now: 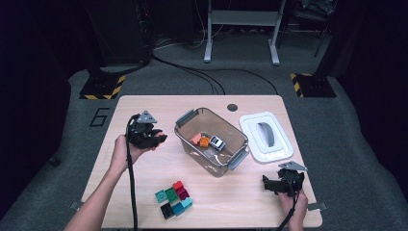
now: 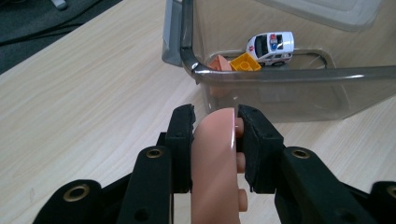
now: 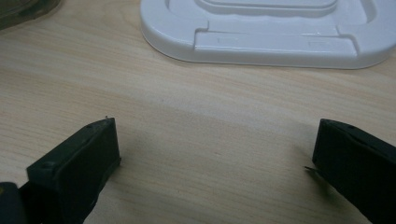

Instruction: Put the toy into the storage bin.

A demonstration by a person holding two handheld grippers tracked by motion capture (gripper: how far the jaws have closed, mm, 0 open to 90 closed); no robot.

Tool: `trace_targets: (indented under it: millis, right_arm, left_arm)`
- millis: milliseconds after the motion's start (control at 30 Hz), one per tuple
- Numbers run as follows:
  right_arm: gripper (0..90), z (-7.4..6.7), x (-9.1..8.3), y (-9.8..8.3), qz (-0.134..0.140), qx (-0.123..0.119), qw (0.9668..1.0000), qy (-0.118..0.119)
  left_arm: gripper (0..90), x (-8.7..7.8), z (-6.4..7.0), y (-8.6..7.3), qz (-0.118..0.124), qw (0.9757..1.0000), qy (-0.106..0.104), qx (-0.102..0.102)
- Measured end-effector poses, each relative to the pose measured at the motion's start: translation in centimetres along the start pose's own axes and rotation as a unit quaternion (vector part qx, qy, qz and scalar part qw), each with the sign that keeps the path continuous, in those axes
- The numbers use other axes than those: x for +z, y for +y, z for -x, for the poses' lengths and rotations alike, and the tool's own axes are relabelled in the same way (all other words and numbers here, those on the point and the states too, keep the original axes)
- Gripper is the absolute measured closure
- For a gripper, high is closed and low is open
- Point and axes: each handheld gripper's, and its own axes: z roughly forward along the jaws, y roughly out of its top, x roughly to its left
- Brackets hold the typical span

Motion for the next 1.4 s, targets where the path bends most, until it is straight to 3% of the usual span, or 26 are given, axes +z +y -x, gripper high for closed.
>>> trace_targets:
  millis: [633, 900, 1400]
  right_arm:
    - [0.0, 0.0, 0.0, 0.0, 0.0, 0.0, 1.0, 0.0]
    - [0.0, 0.0, 0.0, 0.0, 0.0, -0.001, 1.0, 0.0]
    - [0.0, 0.0, 0.0, 0.0, 0.0, -0.001, 1.0, 0.0]
  left_arm:
    - [67.1, 0.0, 0.1, 5.2, 0.029, 0.9994, 0.011, 0.016]
    - [67.0, 1.2, 0.4, 6.8, 0.033, 0.9991, 0.015, 0.023]
    - [66.9, 3.7, 1.4, 8.5, 0.024, 0.999, -0.001, 0.038]
